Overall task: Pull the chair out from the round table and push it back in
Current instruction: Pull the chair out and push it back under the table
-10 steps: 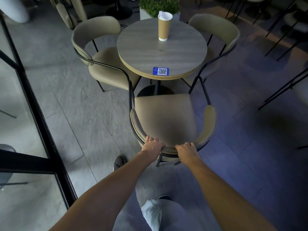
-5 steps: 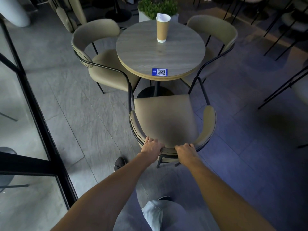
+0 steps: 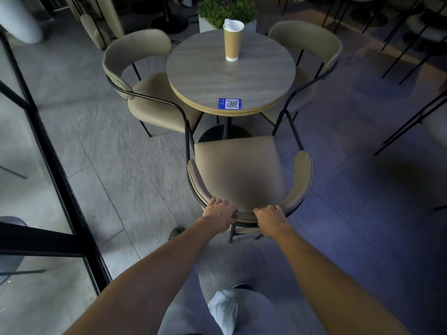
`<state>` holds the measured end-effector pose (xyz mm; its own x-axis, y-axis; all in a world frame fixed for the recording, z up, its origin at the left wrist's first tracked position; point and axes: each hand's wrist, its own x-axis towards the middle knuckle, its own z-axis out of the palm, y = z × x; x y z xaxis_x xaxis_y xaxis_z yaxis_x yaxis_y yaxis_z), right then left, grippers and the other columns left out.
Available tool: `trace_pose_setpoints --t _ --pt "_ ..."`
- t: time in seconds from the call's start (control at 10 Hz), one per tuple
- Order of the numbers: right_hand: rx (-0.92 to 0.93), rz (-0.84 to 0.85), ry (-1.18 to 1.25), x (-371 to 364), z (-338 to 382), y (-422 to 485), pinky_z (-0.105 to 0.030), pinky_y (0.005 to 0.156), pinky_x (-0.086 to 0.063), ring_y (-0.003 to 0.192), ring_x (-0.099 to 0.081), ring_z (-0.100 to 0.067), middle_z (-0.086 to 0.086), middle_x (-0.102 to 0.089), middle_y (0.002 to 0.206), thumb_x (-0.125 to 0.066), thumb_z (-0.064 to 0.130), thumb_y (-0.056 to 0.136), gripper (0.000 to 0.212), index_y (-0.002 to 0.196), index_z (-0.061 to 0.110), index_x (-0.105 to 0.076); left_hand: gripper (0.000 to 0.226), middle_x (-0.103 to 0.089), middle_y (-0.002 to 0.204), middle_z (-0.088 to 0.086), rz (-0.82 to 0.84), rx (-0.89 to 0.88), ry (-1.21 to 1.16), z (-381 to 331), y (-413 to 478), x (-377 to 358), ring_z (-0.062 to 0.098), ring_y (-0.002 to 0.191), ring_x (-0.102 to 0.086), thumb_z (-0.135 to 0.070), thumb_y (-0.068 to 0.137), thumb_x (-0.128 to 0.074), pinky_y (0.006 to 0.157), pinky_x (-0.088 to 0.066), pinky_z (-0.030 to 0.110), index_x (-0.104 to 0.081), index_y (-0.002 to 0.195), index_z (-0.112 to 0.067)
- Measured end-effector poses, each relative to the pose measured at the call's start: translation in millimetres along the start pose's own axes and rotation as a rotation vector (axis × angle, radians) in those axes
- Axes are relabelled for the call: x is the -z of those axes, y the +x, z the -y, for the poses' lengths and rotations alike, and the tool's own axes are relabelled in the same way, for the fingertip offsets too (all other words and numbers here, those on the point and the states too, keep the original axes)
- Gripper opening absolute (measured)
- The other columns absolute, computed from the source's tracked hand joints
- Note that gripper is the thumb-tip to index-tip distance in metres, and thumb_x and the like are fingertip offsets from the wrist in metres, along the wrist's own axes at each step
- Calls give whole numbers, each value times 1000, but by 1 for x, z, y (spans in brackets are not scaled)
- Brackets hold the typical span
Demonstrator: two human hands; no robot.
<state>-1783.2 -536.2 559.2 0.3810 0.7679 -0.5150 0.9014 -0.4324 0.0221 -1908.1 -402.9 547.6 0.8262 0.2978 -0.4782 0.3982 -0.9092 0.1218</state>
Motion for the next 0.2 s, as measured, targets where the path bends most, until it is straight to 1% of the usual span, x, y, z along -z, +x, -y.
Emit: trace_pose_setpoints --t 0.1,0.2 --pt "7 15 20 0 0 -2 -41 97 -38 115 -55 -29 -9 -66 119 -46 10 98 27 122 14 -56 38 -57 133 9 15 -2 5 0 -3 0 29 127 -50 -40 101 -48 116 -27 46 -54 135 -25" --pt "6 35 59 7 -1 0 -42 95 -40 115 -56 -30 -9 -66 120 -54 17 96 25 122 15 -57 40 -56 134 10 12 19 -24 -1 -3 11 29 125 -51 -41 102 -44 112 -34 46 -54 137 -23"
